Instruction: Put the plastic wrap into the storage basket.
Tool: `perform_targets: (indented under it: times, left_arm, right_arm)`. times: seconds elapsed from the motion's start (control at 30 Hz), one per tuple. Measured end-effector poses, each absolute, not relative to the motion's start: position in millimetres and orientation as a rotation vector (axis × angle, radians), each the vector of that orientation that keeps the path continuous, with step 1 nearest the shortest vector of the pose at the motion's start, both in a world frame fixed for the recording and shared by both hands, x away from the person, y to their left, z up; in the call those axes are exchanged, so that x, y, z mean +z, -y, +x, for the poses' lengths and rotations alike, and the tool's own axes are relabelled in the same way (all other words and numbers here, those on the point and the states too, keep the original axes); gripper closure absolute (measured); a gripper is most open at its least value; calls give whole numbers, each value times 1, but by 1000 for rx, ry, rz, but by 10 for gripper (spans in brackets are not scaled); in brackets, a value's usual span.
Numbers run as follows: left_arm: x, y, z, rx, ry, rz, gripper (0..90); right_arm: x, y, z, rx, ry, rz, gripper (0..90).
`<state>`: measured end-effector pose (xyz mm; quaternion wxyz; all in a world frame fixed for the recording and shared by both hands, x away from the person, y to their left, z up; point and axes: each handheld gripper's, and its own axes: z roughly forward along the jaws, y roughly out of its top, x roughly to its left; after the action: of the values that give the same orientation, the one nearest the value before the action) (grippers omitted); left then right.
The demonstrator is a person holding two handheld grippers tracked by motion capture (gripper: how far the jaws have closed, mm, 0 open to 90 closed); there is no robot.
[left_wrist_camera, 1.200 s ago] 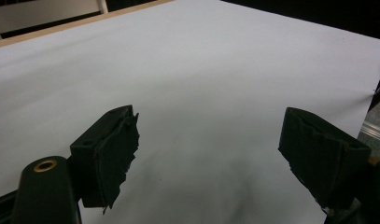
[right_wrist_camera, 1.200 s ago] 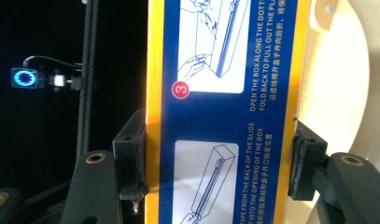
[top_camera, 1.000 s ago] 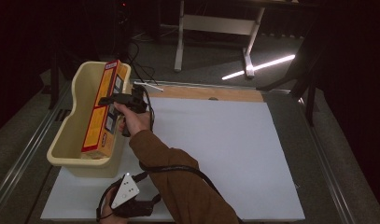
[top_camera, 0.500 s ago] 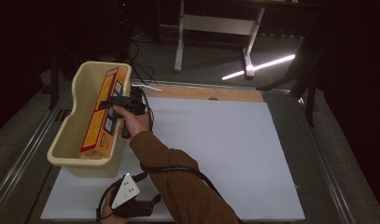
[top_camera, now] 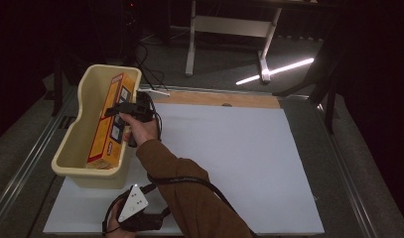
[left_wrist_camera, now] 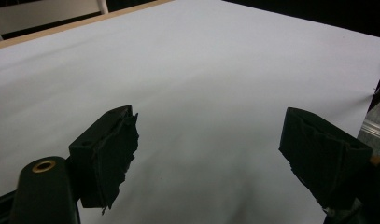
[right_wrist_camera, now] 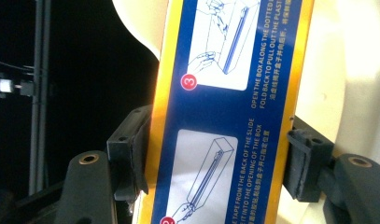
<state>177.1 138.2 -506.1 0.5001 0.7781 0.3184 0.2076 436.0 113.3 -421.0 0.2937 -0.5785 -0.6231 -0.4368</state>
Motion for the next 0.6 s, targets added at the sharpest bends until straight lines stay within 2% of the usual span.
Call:
perform_targets:
  times: [0.33,0.6]
  left_arm:
    - [-506,-139,177,500,-775,1880,185]
    - [-507,-136,177,499,-770,1889,184]
  right_arm:
    - [-417,-120,433,-1160,1757,-1551,323]
    - [-416,-118,434,-1165,1757,-1514,364]
